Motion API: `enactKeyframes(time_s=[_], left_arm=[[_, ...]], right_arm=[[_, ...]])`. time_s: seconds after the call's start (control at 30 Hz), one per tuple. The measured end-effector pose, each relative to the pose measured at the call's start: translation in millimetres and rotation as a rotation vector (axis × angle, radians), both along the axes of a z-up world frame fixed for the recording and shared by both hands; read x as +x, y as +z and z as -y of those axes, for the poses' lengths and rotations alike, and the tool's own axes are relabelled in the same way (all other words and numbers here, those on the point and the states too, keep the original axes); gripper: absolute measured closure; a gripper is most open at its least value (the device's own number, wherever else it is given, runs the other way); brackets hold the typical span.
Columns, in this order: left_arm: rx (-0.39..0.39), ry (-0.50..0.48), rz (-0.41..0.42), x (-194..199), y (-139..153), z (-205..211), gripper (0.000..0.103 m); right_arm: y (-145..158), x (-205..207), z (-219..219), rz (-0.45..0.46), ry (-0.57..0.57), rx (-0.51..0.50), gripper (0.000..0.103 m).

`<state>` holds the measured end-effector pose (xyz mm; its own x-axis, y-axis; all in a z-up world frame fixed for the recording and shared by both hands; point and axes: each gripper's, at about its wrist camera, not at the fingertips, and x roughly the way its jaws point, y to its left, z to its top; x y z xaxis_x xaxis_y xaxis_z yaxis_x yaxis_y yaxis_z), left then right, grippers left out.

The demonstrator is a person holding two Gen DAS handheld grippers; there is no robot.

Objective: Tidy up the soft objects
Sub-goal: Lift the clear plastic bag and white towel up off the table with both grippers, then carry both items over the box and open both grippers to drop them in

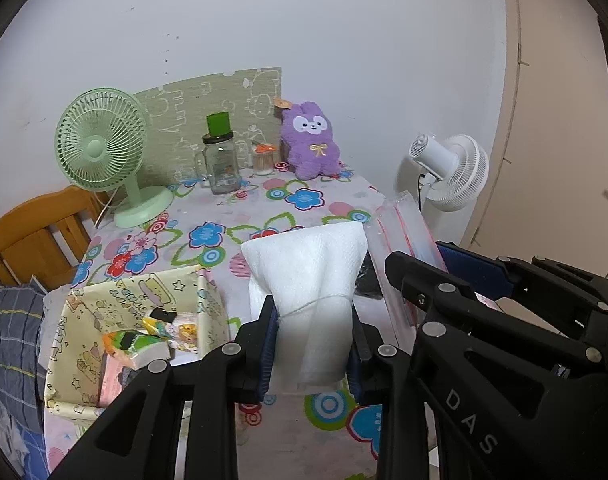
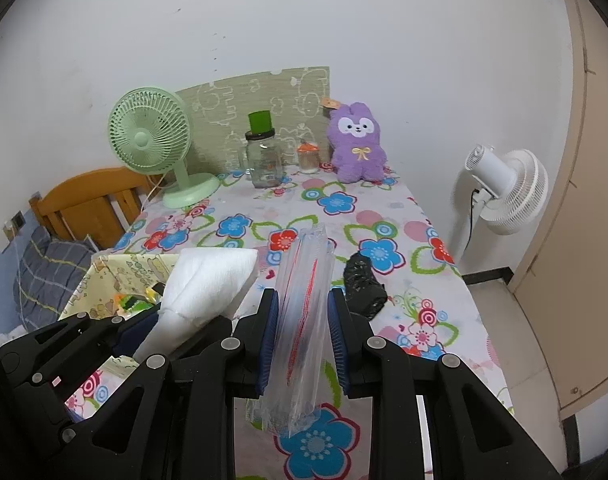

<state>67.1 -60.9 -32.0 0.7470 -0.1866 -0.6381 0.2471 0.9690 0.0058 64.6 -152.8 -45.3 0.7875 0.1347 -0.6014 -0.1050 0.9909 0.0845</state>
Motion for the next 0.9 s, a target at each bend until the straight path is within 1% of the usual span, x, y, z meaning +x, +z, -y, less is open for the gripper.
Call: enactKeyframes(time_s=[0.9], left_arm=[[-0.005,0.13,-0.01,21.4,-0.6,-67.8,0.074]], right_arm=[[0.9,33.5,-68.8,-0.02,0.128,-0.003,0.075]])
